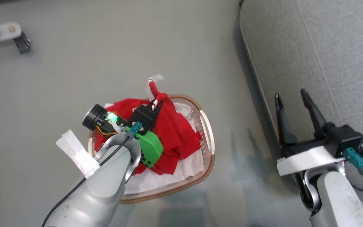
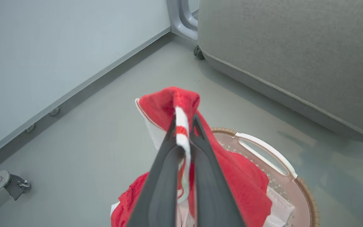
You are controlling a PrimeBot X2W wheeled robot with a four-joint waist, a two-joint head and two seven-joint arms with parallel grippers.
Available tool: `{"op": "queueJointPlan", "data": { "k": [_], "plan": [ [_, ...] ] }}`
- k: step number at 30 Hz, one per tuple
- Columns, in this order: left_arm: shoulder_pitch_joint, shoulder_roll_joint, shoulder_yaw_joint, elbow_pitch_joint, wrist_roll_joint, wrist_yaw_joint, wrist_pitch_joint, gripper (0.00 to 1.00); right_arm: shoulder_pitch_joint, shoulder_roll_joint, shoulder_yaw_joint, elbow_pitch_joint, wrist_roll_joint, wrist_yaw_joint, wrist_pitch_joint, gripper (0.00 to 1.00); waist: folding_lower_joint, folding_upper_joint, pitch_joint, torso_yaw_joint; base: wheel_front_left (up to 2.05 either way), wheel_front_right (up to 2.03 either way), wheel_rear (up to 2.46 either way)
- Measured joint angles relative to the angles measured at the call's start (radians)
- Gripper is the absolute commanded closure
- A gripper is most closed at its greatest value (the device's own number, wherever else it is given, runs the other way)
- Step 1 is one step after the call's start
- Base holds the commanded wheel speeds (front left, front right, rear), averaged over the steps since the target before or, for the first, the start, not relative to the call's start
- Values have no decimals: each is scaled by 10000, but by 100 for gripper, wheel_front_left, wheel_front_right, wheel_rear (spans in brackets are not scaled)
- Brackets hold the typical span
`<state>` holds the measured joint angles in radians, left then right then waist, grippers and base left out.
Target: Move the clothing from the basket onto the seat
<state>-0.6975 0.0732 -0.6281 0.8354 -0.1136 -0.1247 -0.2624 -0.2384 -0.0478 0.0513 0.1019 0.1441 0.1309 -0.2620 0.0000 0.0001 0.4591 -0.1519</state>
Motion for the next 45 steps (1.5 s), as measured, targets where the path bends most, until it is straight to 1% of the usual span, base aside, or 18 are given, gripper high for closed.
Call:
{"op": "queueJointPlan", "data": {
  "k": [3, 6, 9, 14, 18, 22, 29, 34, 37, 40, 45],
  "plan": [
    [52, 238, -299, -520, -104, -31, 0, 100, 398, 2, 71, 88, -71, 0, 0, 0, 0, 0, -670, 129, 0, 0, 0],
    [35, 510, -811, -943, -497, -36, 10, 100, 865, 0, 125, 326, -123, 0, 0, 0, 0, 0, -1356, 245, 0, 0, 0],
    [-257, 828, -1310, -1611, -953, -44, 242, 100, 1267, 0, 194, 441, -128, 0, 0, 0, -1, 0, -2051, 348, 0, 0, 0],
    [-1196, 1586, -1856, -3087, -1751, -63, 922, 100, 1691, 0, 362, 587, -138, 0, 0, 0, -1, 0, -3177, 486, 0, 0, 0],
    [-1950, 2054, -1935, -4121, -2155, -71, 1471, 100, 1708, -2, 512, 583, -142, 0, 0, 0, -1, 0, -3902, 555, 0, 0, 0],
    [-2519, 2336, -1812, -4642, -2475, -71, 1795, 100, 1676, -4, 688, 545, -157, 0, 0, 0, -1, 0, -4391, 587, 0, 0, 0],
    [-3053, 2474, -1808, -4755, -2654, -71, 2105, 100, 1346, -4, 1365, 548, -157, 0, 0, 0, -1, 0, -4597, 518, 0, 0, 0],
    [-3279, 2322, -1962, -4767, -2734, -71, 2370, 100, 872, -8, 2472, 717, -307, 0, 0, 0, -1, 0, -4602, 624, 0, 0, 0],
    [-3416, 2192, -2119, -4813, -2859, -71, 2539, 100, 495, -2, 3248, 999, -435, 2, 0, 0, -1, 0, -4614, 753, 0, 0, 0],
    [-3589, 2071, -2211, -4920, -2997, -71, 2669, 100, 57, 2, 3735, 1505, -811, 2, 0, 0, -1, 0, -4630, 918, 0, 0, 0],
    [-3809, 1875, -2456, -5198, -3095, -71, 2790, 100, -789, -2, 3835, 2278, -1122, 2, 0, 0, -1, 0, -4664, 1252, 0, 0, 0]
  ]
}}
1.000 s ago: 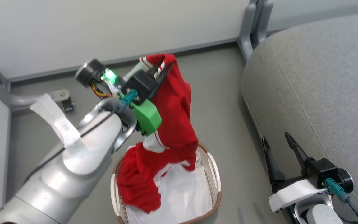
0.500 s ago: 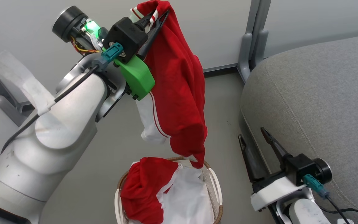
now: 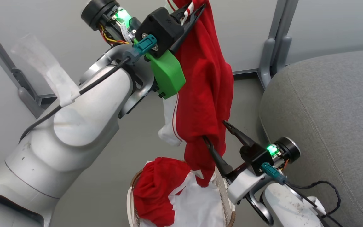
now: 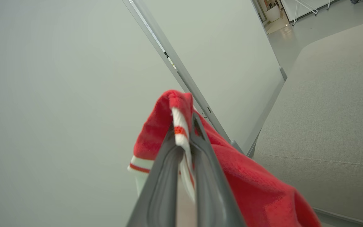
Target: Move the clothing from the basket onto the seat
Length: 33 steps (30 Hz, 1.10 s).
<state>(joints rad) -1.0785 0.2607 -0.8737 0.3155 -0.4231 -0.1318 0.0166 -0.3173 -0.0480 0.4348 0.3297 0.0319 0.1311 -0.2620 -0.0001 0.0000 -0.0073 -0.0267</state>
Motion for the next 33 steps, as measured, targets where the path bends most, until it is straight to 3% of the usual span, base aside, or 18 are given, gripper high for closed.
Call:
{"op": "queueJointPlan", "data": {
  "k": [13, 14, 15, 16, 29, 30, 31, 32, 33],
  "plan": [
    [-72, -151, -353, -665, -92, 2, 33, 100, -1704, -4, 50, 1708, -29, 0, 0, 0, 0, 0, -46, 451, 0, 0, 0],
    [-54, -144, -357, -669, -121, 17, 27, 100, -1808, -2, 167, 1870, 82, 2, 0, 57, 0, 0, -42, 455, 0, 0, 0],
    [-29, -134, -355, -663, -150, 52, 25, 100, -1888, -2, 267, 1962, 176, 2, 0, 69, 0, 0, -38, 456, 0, 0, 0],
    [14, -107, -349, -648, -161, 79, 25, 100, -1977, 0, 341, 2033, 282, 2, 0, 100, 0, 0, -32, 456, 0, 0, 0],
    [1053, 832, 148, 581, -729, 495, -447, 99, -2165, -4, 355, 1894, 566, 2, 0, 100, 0, 0, 72, 252, 0, 0, 0],
    [1148, 869, 176, 667, -771, 500, -552, 63, -2159, -4, 286, 1831, 548, 2, 0, 100, 0, 0, 78, 233, 0, 0, 0],
    [1269, 897, 211, 746, -819, 500, -644, 53, -2149, -4, 217, 1739, 537, 2, 0, 100, 0, 0, 85, 216, 0, 0, 0],
    [1387, 917, 244, 794, -886, 523, -736, 1, -2143, -4, 159, 1674, 516, 2, 0, 100, 0, 0, 90, 203, 0, 0, 0],
    [1550, 922, 278, 844, -1001, 529, -857, 0, -2125, -2, 67, 1582, 472, 2, 0, 100, 0, 0, 97, 186, 0, 0, 0]
  ]
}}
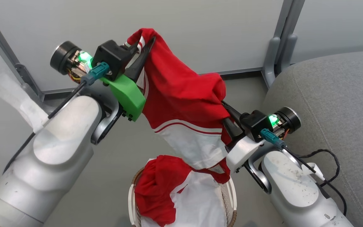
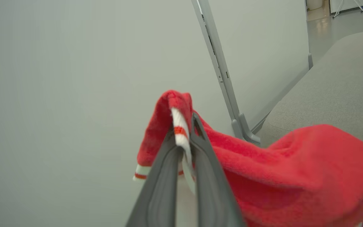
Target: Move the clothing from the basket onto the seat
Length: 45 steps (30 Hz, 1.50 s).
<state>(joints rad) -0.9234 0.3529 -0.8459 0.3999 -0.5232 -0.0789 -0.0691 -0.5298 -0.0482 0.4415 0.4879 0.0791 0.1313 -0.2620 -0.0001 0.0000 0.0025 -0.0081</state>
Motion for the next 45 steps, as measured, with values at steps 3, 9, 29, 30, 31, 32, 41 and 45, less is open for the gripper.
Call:
{"op": "queueJointPlan", "data": {
  "k": [3, 9, 29, 30, 31, 32, 41, 45],
  "plan": [
    [520, -13, 52, 163, -328, 12, -265, 0, 81, 0, -263, -245, -102, 0, 0, 100, 0, 0, 10, -56, 0, 0, 0],
    [1859, -107, 69, 437, -871, 96, -871, 0, 322, -2, -966, -685, -414, 0, 2, 100, 0, 0, 18, -215, 0, 0, 0],
    [4335, -1093, -221, 1524, -1442, 98, -1862, 0, 1656, -4, -3198, -1503, -1202, 0, 0, 100, 0, 0, 37, -683, 0, 0, 0],
    [4375, -1097, -215, 1549, -1430, 98, -1871, 0, 1730, -10, -3271, -1542, -1258, 0, 0, 100, 0, 0, 45, -705, 0, 0, 0],
    [4407, -1118, -211, 1567, -1427, 98, -1875, 0, 1796, -25, -3356, -1580, -1283, 0, 2, 100, 0, 0, 52, -726, 0, 0, 0],
    [4431, -1145, -217, 1580, -1406, 84, -1877, 0, 1866, -59, -3432, -1622, -1319, 0, 0, 100, 0, 0, 57, -748, 0, 0, 0],
    [4594, -1475, -337, 1503, -989, -82, -1929, 0, 2511, -228, -4171, -2077, -1407, 0, 2, 100, 1, 0, 117, -1185, 0, 0, 0],
    [4634, -1638, -316, 1342, -821, -113, -1931, 0, 2659, -217, -4345, -2345, -1407, 0, 2, 100, 1, 0, 176, -1532, 0, 0, 0]
  ]
}}
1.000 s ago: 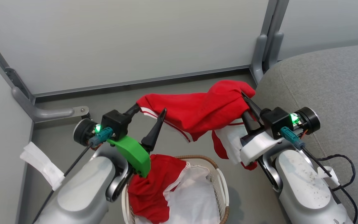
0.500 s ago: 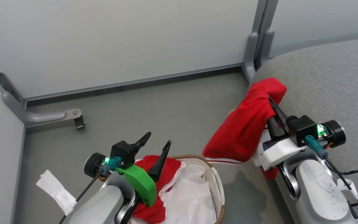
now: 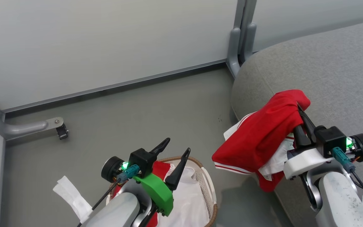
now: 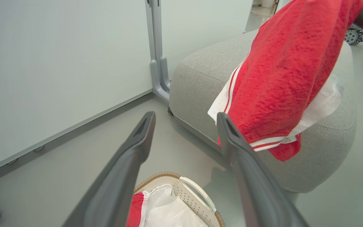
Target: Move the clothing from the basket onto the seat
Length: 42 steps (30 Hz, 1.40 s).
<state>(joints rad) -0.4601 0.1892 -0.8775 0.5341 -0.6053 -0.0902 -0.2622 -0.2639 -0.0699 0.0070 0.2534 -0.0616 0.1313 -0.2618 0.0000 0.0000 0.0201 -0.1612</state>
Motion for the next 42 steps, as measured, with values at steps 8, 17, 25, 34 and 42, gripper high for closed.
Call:
{"op": "queueJointPlan", "data": {
  "k": [8, 17, 25, 34, 42],
  "plan": [
    [65, -228, 81, -224, 472, -75, -2, 0, 101, 100, -48, -414, 50, 0, 0, 100, 0, 0, 191, -917, 0, 0, 0],
    [65, -322, 196, -320, 786, -144, -17, 0, 200, 151, -364, -690, 81, 0, 0, 100, 0, 0, 520, -2079, 0, 0, 0],
    [15, -353, 245, -359, 1068, -163, -17, 0, 264, 180, -656, -798, 132, 0, 0, 100, 0, 0, 986, -2627, 0, 0, 0],
    [-274, -288, 251, -543, 1231, -165, -15, 0, -395, 209, -1099, -614, 543, 0, 0, 100, 0, 0, 1510, -2453, 0, 0, 0],
    [-766, -21, 330, -1116, 1427, -54, 104, 0, -2847, -40, -1636, 176, 1168, 0, 0, 100, 0, 0, 2449, -2059, 0, 0, 0]
  ]
}}
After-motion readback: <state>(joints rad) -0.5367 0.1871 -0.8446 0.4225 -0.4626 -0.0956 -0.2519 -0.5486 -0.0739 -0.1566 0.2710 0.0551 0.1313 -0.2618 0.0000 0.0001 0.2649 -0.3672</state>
